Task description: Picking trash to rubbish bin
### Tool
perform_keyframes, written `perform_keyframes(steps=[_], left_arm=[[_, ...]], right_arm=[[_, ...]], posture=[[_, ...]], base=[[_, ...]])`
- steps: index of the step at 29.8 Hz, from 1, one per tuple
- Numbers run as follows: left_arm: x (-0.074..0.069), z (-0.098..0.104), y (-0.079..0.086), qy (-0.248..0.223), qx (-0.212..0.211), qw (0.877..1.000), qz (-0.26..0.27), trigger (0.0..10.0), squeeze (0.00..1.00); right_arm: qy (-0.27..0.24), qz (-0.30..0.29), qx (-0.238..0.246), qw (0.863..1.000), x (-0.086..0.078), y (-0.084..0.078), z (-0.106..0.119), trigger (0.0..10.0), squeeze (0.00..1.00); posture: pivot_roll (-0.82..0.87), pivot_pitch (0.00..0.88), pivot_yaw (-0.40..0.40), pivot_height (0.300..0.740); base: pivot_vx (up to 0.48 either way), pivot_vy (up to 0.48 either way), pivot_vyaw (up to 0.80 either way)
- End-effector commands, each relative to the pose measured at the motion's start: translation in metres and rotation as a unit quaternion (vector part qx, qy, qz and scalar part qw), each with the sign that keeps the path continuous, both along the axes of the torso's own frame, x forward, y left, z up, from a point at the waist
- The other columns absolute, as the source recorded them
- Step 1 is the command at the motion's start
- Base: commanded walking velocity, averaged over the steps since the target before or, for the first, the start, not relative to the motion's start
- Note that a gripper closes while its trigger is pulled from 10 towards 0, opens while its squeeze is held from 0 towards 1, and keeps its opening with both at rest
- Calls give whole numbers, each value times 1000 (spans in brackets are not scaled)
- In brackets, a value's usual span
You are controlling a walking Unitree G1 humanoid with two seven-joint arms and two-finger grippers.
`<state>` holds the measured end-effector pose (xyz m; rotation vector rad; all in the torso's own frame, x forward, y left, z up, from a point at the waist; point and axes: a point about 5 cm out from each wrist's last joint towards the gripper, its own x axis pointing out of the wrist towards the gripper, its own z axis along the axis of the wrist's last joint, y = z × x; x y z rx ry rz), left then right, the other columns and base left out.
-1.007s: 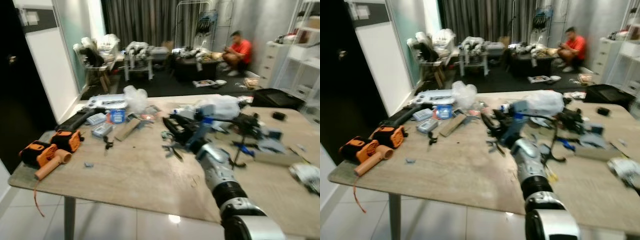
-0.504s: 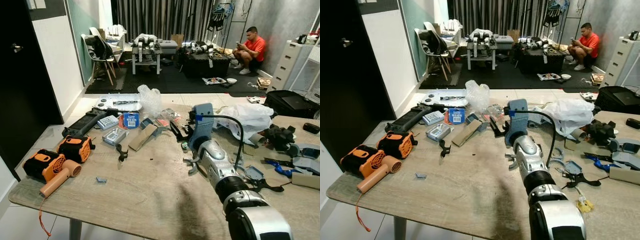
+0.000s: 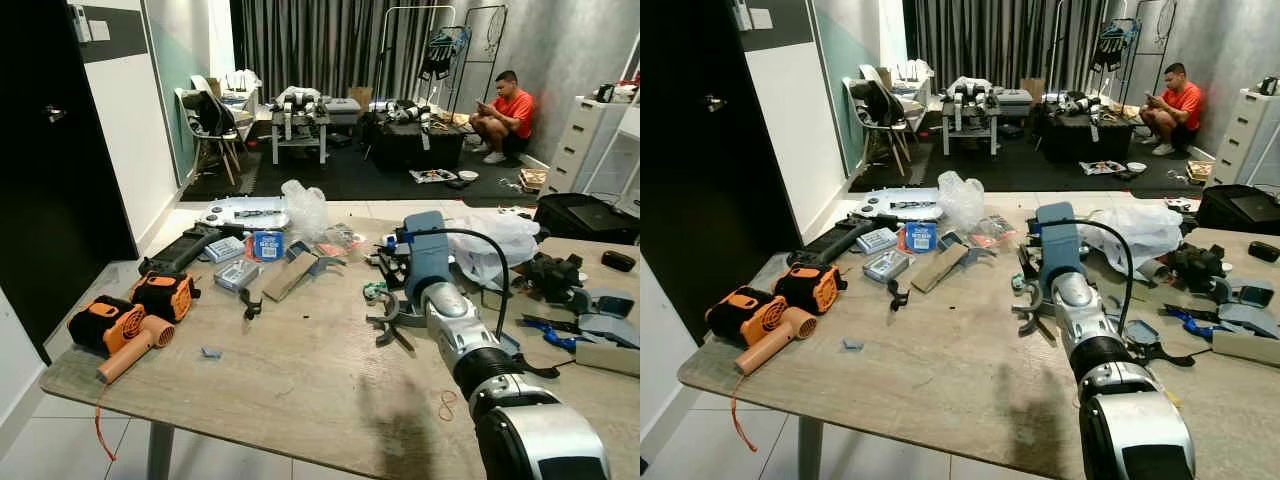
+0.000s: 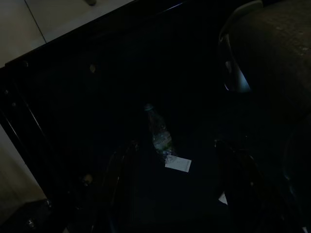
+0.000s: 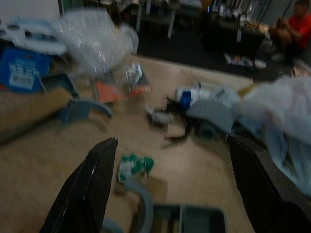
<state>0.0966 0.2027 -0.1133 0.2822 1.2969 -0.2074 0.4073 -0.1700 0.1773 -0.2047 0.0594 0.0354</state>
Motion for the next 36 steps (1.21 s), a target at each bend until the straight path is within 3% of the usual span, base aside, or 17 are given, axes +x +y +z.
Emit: perform_keyframes(steps=[1, 4, 14, 15, 18, 26, 33, 34, 36], left_arm=[[0, 0, 0, 2, -1, 1000, -1, 10000, 0], [-2, 0, 1, 3, 0, 1000, -2, 10000, 0], [-13, -2, 3, 13, 2, 1000, -4, 10000, 0], [-20, -3, 4, 20, 4, 1000, -4, 10000, 0], [-23, -4, 4, 23, 5, 1000, -4, 10000, 0], [-46, -7, 6, 43, 11, 999, -1, 10000, 0], [-52, -8, 5, 42, 12, 999, 1, 10000, 0], [-52, -8, 5, 41, 12, 999, 1, 10000, 0], [-51, -8, 4, 40, 11, 999, 2, 10000, 0]], right_arm=[[20, 4, -1, 1000, 1, 3, -3, 10000, 0], [54, 16, -1, 998, -1, 10, -12, 10000, 0], [74, 19, 6, 997, -1, 17, -16, 10000, 0], [79, 14, 6, 997, -1, 16, -18, 10000, 0], [81, 12, 6, 997, -2, 15, -18, 10000, 0], [105, -14, 12, 994, -6, 6, -29, 10000, 0], [131, -11, 73, 989, -9, 9, -39, 10000, 0], [137, -8, 84, 987, -10, 10, -40, 0, 0], [148, -11, 102, 984, -11, 11, -43, 0, 0]], posture=[[-18, 23, 10, 740], [-7, 36, 12, 740], [12, 89, 28, 740], [21, 124, 37, 740], [22, 130, 38, 740], [37, 208, 47, 740], [41, 224, 45, 740], [42, 224, 46, 740], [39, 223, 44, 740]], base=[[0, 0, 0], [0, 0, 0], [0, 0, 0], [0, 0, 0], [0, 0, 0], [0, 0, 0], [0, 0, 0], [0, 0, 0], [0, 0, 0]])
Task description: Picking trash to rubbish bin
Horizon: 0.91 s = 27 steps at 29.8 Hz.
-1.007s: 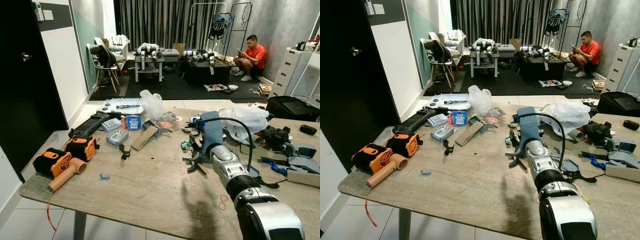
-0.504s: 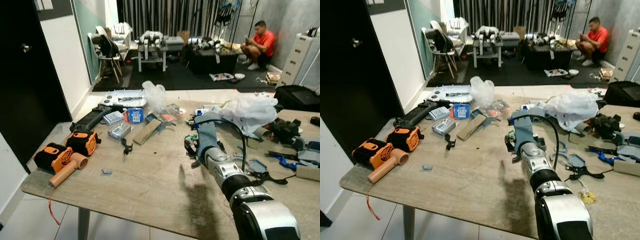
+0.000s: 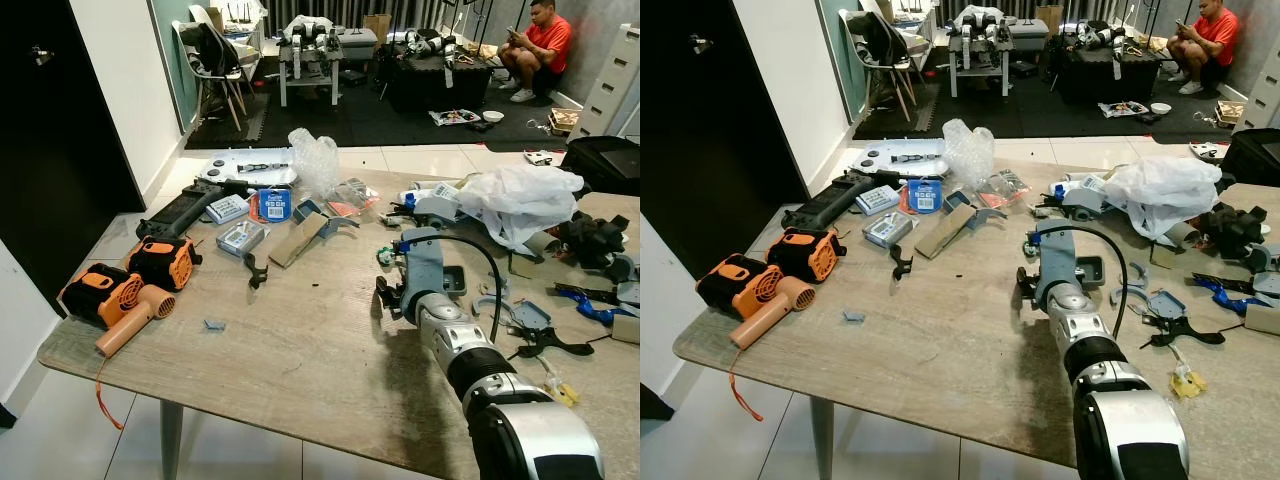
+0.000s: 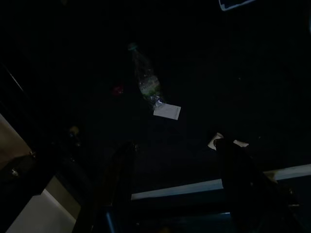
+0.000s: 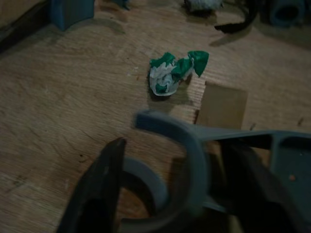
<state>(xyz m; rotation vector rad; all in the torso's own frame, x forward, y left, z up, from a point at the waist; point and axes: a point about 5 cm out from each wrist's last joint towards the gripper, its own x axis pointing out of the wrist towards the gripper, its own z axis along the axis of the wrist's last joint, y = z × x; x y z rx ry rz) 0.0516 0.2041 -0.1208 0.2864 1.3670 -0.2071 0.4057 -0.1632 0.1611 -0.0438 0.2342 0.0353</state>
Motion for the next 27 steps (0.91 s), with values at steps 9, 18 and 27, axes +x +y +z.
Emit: perform_keyframes(steps=[9, 18, 27], left_arm=[[1, 0, 2, -1, 2, 1000, 3, 10000, 0], [19, 3, 1, -21, 3, 1000, 6, 10000, 0], [32, 5, 1, -32, 6, 999, 0, 10000, 0]], right_arm=[[47, -18, 53, 997, -8, -5, -21, 0, 0], [-28, -44, 93, 994, -2, -15, 0, 0, 0], [-207, 36, 269, 940, 1, -13, 52, 0, 0]], posture=[[29, 194, 40, 740], [2, 128, 40, 740], [-18, 95, 42, 740]], base=[[0, 0, 0], [0, 0, 0], [0, 0, 0]])
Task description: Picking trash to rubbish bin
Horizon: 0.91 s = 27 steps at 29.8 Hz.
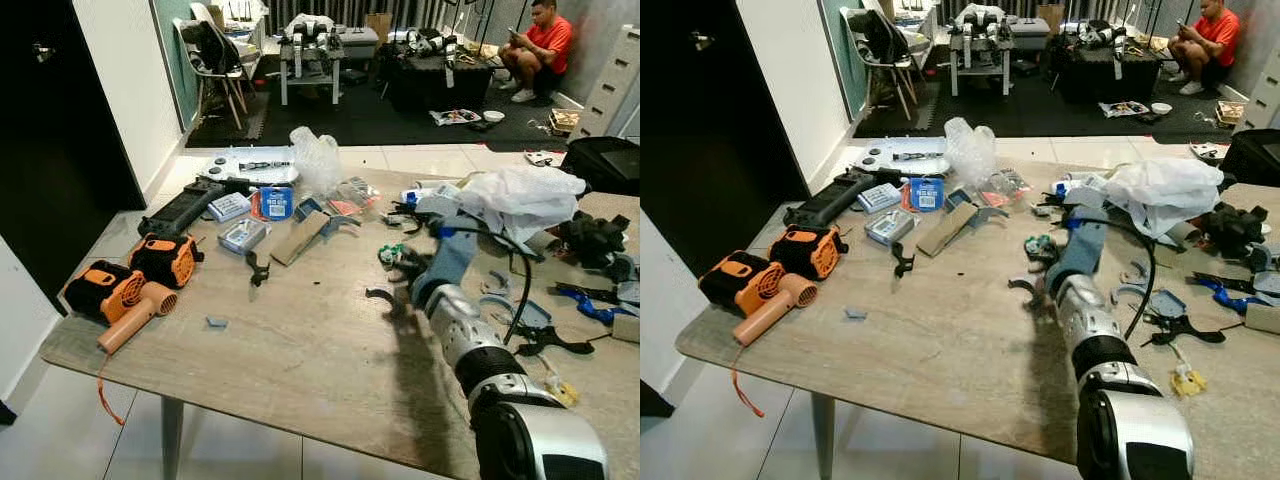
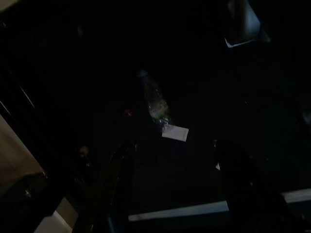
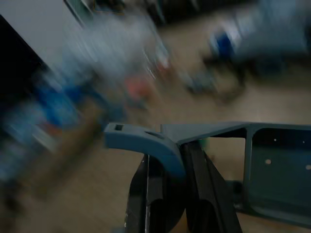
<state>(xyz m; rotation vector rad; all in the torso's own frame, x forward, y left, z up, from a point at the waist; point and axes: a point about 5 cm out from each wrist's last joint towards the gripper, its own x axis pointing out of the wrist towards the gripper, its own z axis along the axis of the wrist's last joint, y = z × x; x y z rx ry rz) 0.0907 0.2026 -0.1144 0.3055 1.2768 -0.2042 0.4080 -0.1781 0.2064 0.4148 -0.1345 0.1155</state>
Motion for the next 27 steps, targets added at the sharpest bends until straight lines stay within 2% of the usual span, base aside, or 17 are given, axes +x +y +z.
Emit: perform_keyframes(steps=[1, 4, 7, 8, 9, 10, 11, 12, 13, 14, 15, 17, 20, 21, 22, 25, 27], left_arm=[[-8, -1, 2, 12, 5, 1000, 9, 10000, 0], [-3, -1, 3, 10, 13, 1000, 2, 10000, 0], [-1, 0, 5, 7, 26, 1000, 3, 10000, 0], [-1, 0, 5, 7, 26, 1000, 3, 10000, 0], [0, 0, 6, 5, 29, 1000, 8, 10000, 0], [0, 1, 7, -1, 32, 999, 27, 10000, 0], [0, 1, 7, -1, 32, 999, 27, 10000, 0], [1, 1, 8, -6, 33, 999, 41, 10000, 0], [1, 1, 8, -6, 33, 999, 41, 10000, 0], [2, 1, 9, -15, 32, 997, 69, 10000, 0], [3, 2, 9, -28, 27, 994, 105, 10000, 0], [4, 2, 10, -47, 18, 986, 161, 10000, 0], [4, 2, 10, -47, 18, 986, 161, 10000, 0], [4, 3, 10, -64, 4, 973, 221, 10000, 0], [5, 3, 10, -69, 0, 968, 243, 10000, 0], [5, 3, 10, -72, -4, 964, 254, 10000, 0], [6, 3, 11, -74, -4, 964, 255, 10000, 0]], right_arm=[[-37, 17, 35, 999, -1, 2, 7, 0, 0], [-155, 138, 144, 967, -14, 14, 30, 0, 0], [-224, 266, 177, 920, -36, 35, 41, 0, 0], [-224, 266, 177, 920, -36, 35, 41, 0, 0], [-240, 310, 183, 902, -45, 42, 42, 0, 0], [-251, 361, 186, 879, -55, 52, 42, 2275, 0], [-251, 361, 186, 879, -55, 52, 42, 2275, 0], [-260, 396, 190, 860, -62, 58, 41, 2980, 0], [-260, 396, 190, 860, -62, 58, 41, 2980, 0], [-258, 437, 184, 842, -70, 67, 37, 8863, 0], [-253, 471, 176, 826, -78, 76, 32, 10000, 0], [-243, 520, 171, 801, -91, 86, 24, 10000, 0], [-243, 520, 171, 801, -91, 86, 24, 10000, 0], [-225, 563, 155, 779, -103, 96, 14, 10000, 0], [-212, 579, 146, 774, -107, 101, 8, 10000, 0], [-201, 585, 139, 774, -109, 105, 4, 10000, 0], [-179, 582, 127, 783, -107, 111, -5, 10000, 0]], posture=[[-18, 95, 42, 740], [-24, 88, 45, 740], [-31, 83, 48, 740], [-31, 83, 48, 740], [-32, 83, 49, 740], [-36, 79, 50, 740], [-36, 79, 50, 740], [-37, 79, 50, 740], [-37, 79, 50, 740], [-38, 75, 50, 740], [-38, 72, 50, 740], [-39, 69, 49, 740], [-39, 69, 49, 740], [-37, 65, 47, 740], [-35, 65, 46, 740], [-34, 64, 45, 740], [-33, 62, 44, 740]], base=[[0, 0, 0], [0, 0, 0], [0, 0, 0], [0, 0, 0], [0, 0, 0], [0, 0, 0], [0, 0, 0], [0, 0, 0], [0, 0, 0], [0, 0, 0], [0, 0, 0], [0, 0, 0], [0, 0, 0], [0, 0, 0], [0, 0, 0], [0, 0, 0], [0, 0, 0]])
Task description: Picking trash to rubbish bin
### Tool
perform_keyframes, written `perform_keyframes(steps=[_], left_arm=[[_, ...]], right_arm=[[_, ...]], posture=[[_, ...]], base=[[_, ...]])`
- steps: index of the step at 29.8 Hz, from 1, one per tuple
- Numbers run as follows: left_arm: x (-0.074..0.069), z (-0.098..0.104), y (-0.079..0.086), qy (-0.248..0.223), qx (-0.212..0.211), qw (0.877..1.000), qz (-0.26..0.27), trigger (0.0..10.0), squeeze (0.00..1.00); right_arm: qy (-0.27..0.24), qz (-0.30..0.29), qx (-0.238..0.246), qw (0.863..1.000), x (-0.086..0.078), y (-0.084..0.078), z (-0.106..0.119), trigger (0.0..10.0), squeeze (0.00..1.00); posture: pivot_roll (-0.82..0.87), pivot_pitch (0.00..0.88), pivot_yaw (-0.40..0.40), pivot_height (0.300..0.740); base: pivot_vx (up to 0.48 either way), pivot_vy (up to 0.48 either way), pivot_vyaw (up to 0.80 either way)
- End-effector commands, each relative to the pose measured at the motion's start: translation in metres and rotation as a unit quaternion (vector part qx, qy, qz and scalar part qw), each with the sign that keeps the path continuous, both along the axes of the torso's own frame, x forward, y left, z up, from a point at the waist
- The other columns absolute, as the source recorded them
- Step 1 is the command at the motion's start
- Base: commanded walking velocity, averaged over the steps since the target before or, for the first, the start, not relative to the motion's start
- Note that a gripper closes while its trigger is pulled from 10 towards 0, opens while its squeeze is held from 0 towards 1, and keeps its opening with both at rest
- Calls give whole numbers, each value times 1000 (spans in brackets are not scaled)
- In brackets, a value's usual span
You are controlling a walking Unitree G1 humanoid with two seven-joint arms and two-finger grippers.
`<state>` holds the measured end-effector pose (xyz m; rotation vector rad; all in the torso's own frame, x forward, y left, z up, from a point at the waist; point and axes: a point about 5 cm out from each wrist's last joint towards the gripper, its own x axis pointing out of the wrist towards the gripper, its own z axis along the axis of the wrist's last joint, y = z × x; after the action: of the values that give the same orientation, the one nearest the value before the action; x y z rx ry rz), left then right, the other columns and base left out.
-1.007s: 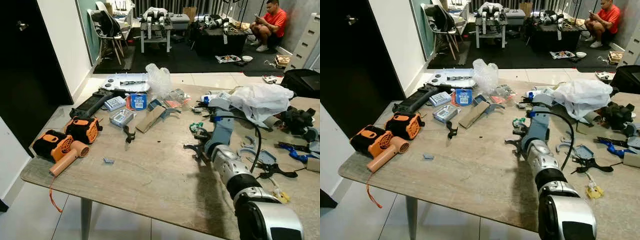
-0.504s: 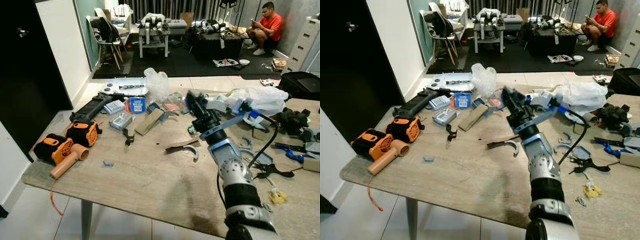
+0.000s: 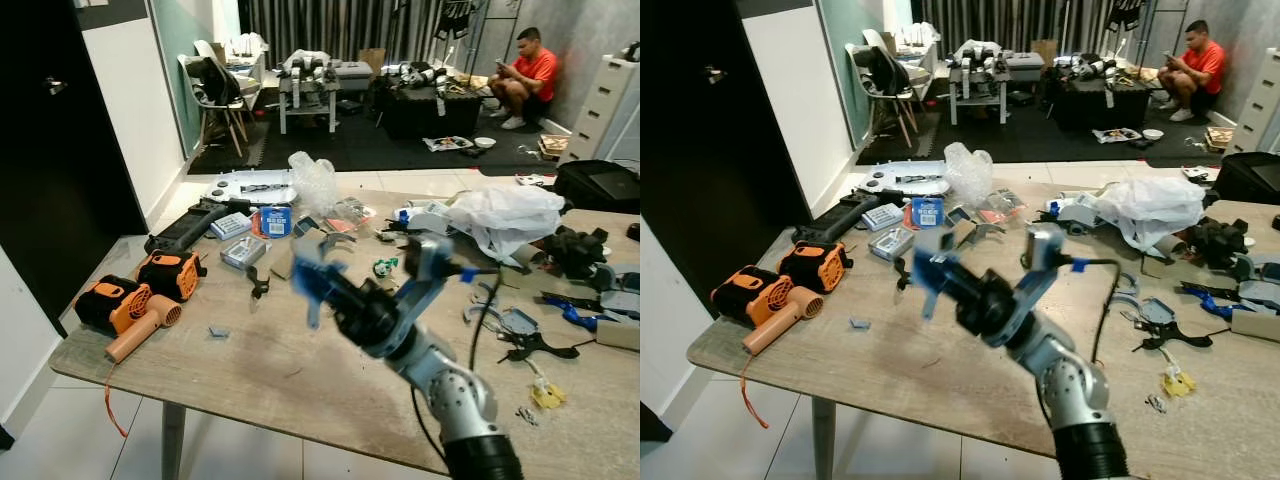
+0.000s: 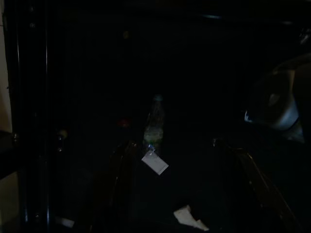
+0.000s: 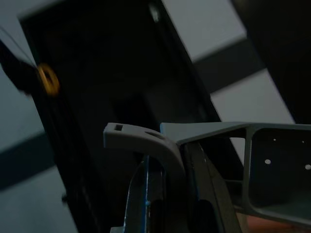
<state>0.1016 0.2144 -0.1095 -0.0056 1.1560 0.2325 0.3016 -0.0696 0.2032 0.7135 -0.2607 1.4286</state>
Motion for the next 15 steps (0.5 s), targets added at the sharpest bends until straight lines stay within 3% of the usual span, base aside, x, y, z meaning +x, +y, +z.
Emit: perform_keyframes(steps=[1, 9, 11, 15], left_arm=[[-4, -1, -1, 3, -1, 1000, 9, 10000, 0], [-2, -1, -1, 5, -3, 1000, 9, 10000, 0], [-1, -1, -1, 6, -5, 1000, 7, 10000, 0], [-1, -1, -1, 7, -5, 1000, 3, 10000, 0]], right_arm=[[6, -5, -21, 1000, 0, 6, -6, 10000, 0], [47, -56, -71, 995, 11, 22, -23, 10000, 0], [50, -42, -95, 993, 6, 31, -29, 10000, 0], [46, -32, -112, 992, 2, 36, -33, 10000, 0]], posture=[[-34, 60, 44, 740], [-35, 53, 42, 740], [-40, 45, 40, 740], [-41, 43, 38, 740]], base=[[0, 0, 0], [-303, 0, 0], [0, 0, 0], [0, 0, 0]])
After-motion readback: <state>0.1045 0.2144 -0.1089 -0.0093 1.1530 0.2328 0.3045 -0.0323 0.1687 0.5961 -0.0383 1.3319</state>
